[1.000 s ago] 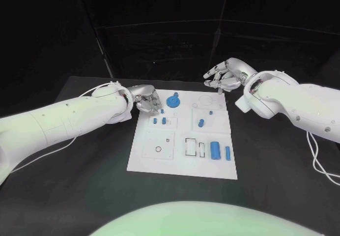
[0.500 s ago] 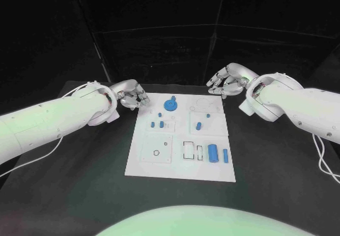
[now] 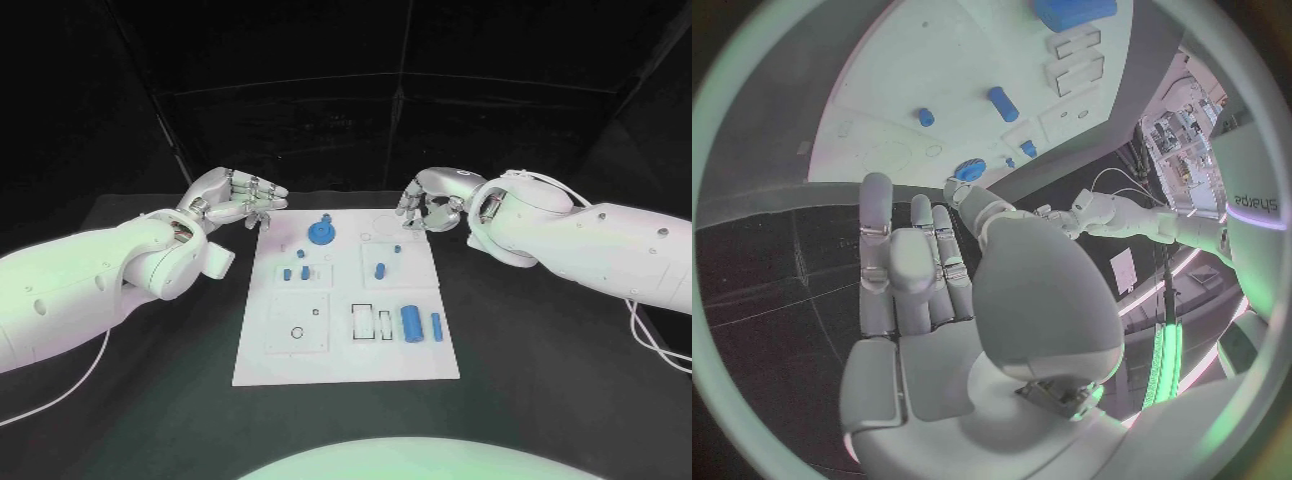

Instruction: Assemble the parts on the task board

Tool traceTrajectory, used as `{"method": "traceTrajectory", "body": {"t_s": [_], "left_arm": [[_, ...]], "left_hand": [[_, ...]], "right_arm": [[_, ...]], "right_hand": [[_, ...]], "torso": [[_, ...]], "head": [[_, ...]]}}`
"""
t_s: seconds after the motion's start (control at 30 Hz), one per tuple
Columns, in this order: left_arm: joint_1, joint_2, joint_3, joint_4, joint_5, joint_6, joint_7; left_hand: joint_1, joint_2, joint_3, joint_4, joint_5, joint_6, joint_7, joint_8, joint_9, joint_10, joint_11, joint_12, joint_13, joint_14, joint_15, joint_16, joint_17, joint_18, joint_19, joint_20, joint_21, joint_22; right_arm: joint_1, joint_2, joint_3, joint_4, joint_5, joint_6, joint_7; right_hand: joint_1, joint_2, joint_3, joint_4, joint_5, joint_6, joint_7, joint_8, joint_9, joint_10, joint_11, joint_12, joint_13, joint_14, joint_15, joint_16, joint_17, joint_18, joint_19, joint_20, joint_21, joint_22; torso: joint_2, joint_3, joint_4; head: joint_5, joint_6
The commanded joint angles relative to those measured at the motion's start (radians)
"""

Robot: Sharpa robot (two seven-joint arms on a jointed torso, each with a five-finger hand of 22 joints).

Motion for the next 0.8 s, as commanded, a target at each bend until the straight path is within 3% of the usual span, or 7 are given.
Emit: {"method": "traceTrajectory", "body": {"t_s": [0.03, 0.17, 0.23, 0.27, 0.37, 0.43, 0.8], "left_arm": [[-0.002, -0.005, 0.000, 0.033, 0.220, 0.018, 0.094], [-0.006, -0.009, -0.001, 0.072, 0.247, 0.045, 0.104], [-0.007, -0.011, -0.001, 0.086, 0.257, 0.055, 0.108], [-0.008, -0.012, -0.001, 0.093, 0.265, 0.060, 0.111], [-0.009, -0.015, -0.002, 0.105, 0.282, 0.065, 0.116], [-0.009, -0.017, -0.002, 0.112, 0.289, 0.067, 0.118], [-0.010, -0.022, -0.002, 0.122, 0.299, 0.084, 0.120]], "left_hand": [[-0.009, 0.003, -0.016, 0.003, 0.002, -0.007, -0.002, 0.002, -0.001, -0.006, 0.003, -0.006, 0.000, -0.036, 0.002, -0.035, -0.067, 0.012, -0.013, 0.002, -0.018, -0.011], [0.001, 0.014, -0.044, 0.006, 0.002, -0.031, 0.010, -0.003, -0.002, -0.035, 0.015, -0.023, -0.005, -0.084, 0.012, -0.121, -0.131, 0.012, -0.035, 0.010, -0.078, -0.057], [0.008, 0.020, -0.058, 0.006, 0.002, -0.040, 0.015, -0.003, -0.002, -0.054, 0.022, -0.034, -0.007, -0.095, 0.016, -0.173, -0.153, 0.013, -0.042, 0.015, -0.114, -0.089], [0.011, 0.022, -0.064, 0.005, 0.003, -0.043, 0.016, -0.003, -0.002, -0.057, 0.024, -0.036, -0.007, -0.098, 0.017, -0.196, -0.163, 0.013, -0.044, 0.016, -0.130, -0.102], [0.022, 0.031, -0.080, 0.003, 0.003, -0.049, 0.020, 0.001, -0.001, -0.063, 0.027, -0.041, -0.006, -0.097, 0.020, -0.269, -0.193, 0.014, -0.046, 0.019, -0.178, -0.149], [0.026, 0.037, -0.091, 0.004, 0.003, -0.052, 0.023, 0.003, -0.001, -0.065, 0.028, -0.043, -0.006, -0.089, 0.021, -0.313, -0.209, 0.013, -0.041, 0.021, -0.207, -0.180], [0.037, 0.044, -0.105, 0.000, 0.002, -0.055, 0.022, 0.008, -0.001, -0.065, 0.028, -0.045, -0.006, -0.067, 0.021, -0.354, -0.220, 0.013, -0.020, 0.019, -0.236, -0.216]], "right_arm": [[-0.005, 0.005, 0.000, 0.001, -0.128, 0.020, -0.040], [-0.023, 0.015, -0.001, -0.002, -0.147, 0.019, -0.047], [-0.034, 0.020, -0.002, -0.003, -0.153, 0.022, -0.048], [-0.040, 0.024, -0.002, -0.005, -0.157, 0.026, -0.049], [-0.051, 0.034, -0.002, -0.012, -0.161, 0.033, -0.050], [-0.059, 0.043, -0.002, -0.021, -0.165, 0.033, -0.051], [-0.075, 0.081, -0.002, -0.069, -0.177, 0.006, -0.048]], "right_hand": [[-0.002, -0.011, -0.007, -0.002, -0.007, -0.014, 0.007, -0.014, -0.001, -0.015, 0.006, -0.021, -0.013, 0.012, 0.009, 0.007, 0.004, 0.012, 0.004, 0.008, 0.004, 0.002], [-0.007, -0.020, -0.020, -0.003, -0.043, -0.035, 0.012, -0.039, -0.001, -0.040, 0.016, -0.053, -0.037, 0.018, 0.017, 0.029, 0.029, 0.013, 0.006, 0.016, 0.009, 0.004], [-0.005, -0.019, -0.026, -0.006, -0.054, -0.035, 0.015, -0.047, 0.000, -0.044, 0.019, -0.062, -0.046, 0.023, 0.020, 0.047, 0.049, 0.013, 0.008, 0.019, 0.012, 0.006], [-0.004, -0.018, -0.027, -0.006, -0.056, -0.035, 0.016, -0.048, 0.000, -0.044, 0.020, -0.063, -0.048, 0.024, 0.020, 0.052, 0.055, 0.013, 0.008, 0.019, 0.013, 0.006], [0.000, -0.014, -0.029, -0.008, -0.058, -0.032, 0.018, -0.052, 0.001, -0.041, 0.021, -0.066, -0.053, 0.027, 0.021, 0.063, 0.067, 0.013, 0.011, 0.021, 0.018, 0.008], [0.005, -0.010, -0.028, -0.011, -0.058, -0.028, 0.017, -0.054, 0.002, -0.041, 0.021, -0.070, -0.058, 0.029, 0.022, 0.069, 0.072, 0.014, 0.012, 0.021, 0.021, 0.010], [0.026, 0.004, -0.013, -0.025, -0.057, -0.016, 0.019, -0.062, 0.002, -0.037, 0.023, -0.082, -0.076, 0.028, 0.023, 0.079, 0.079, 0.014, 0.012, 0.022, 0.033, 0.017]], "torso": [[-0.002, -0.0038, -0.0010], [-0.002, -0.0071, 0.0014], [-0.002, -0.0068, 0.0019], [-0.001, -0.0042, 0.0003], [0.000, -0.0021, -0.0001], [0.001, -0.0022, -0.0013], [0.000, -0.0016, 0.0005]], "head": [[-0.005, 0.003], [-0.009, 0.003], [-0.008, 0.003], [-0.006, 0.002], [-0.007, 0.005], [-0.003, 0.004], [0.001, -0.001]]}}
